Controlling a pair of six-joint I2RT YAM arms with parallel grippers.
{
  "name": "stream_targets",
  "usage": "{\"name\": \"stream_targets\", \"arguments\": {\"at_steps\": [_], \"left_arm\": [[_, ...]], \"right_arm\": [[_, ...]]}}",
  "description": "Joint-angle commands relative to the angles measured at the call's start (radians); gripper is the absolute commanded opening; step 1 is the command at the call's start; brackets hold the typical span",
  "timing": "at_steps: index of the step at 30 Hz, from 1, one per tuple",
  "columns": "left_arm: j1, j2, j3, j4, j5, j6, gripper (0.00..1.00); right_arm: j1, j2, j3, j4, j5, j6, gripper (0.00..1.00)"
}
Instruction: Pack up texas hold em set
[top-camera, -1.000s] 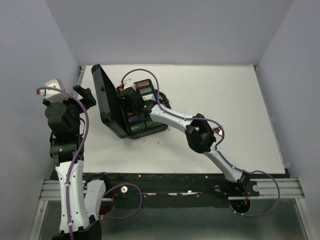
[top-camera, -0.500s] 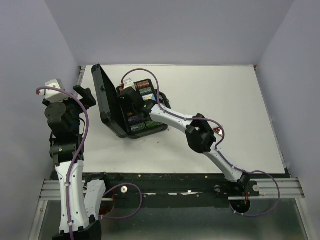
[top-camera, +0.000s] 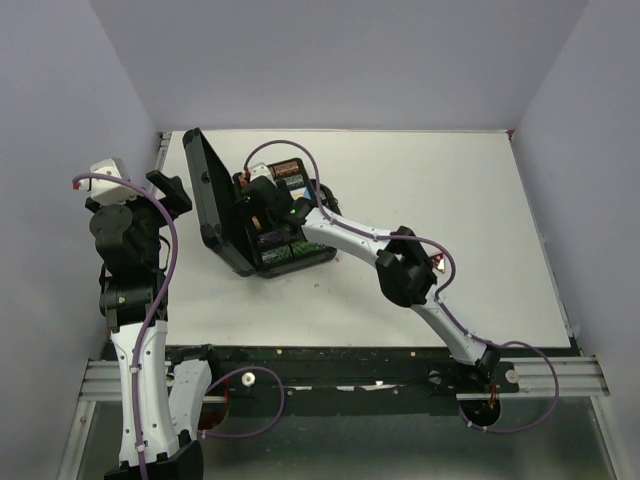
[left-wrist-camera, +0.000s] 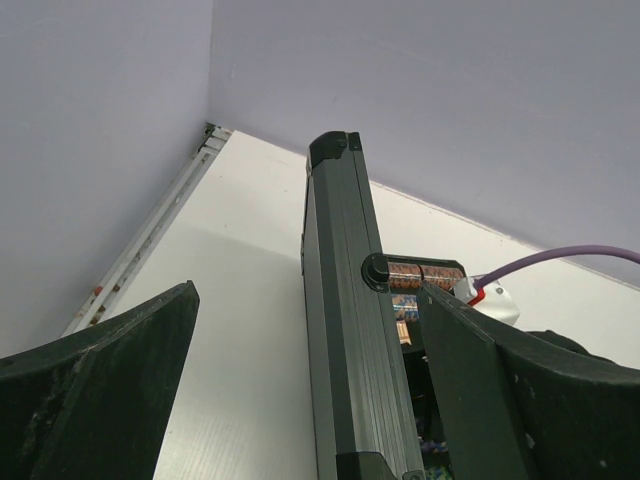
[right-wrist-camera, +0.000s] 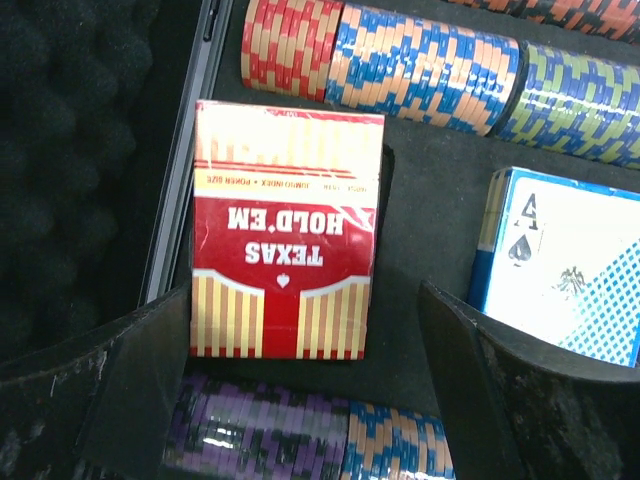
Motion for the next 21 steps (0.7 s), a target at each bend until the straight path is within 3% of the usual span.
{"name": "stream_targets", "arguments": {"at_steps": [1,9,13,15,18,21], "left_arm": [[0.008,-0.009,-0.005,0.017,0.000,-0.004,0.99],[0.008,-0.007,-0.009,0.018,0.005,-0.002,0.99],[0.008,-0.006,-0.009,0.020,0.011,-0.004,0.99],[0.008,-0.006,-0.011,0.020,0.011,-0.004,0.99],[0.008,-0.004,-0.011,0.020,0.009,-0.004,0.99],[0.008,-0.003,-0.011,0.022,0.011,-0.004,0.99]], "right_arm": [[-0.005,-0.099,-0.055,0.012,-0.047,-0.015,0.97],[-0.016,-0.121,-0.065,0.102,-0.130,-0.007,0.93],[-0.031,-0.072,-0.004,0.125,-0.137,-0.012,0.70],[-0.039,-0.046,0.026,0.145,-0.162,-0.020,0.65],[-0.039,0.003,0.073,0.152,-0.182,-0.053,0.64],[-0.039,0.035,0.095,0.144,-0.185,-0.067,0.70]]}}
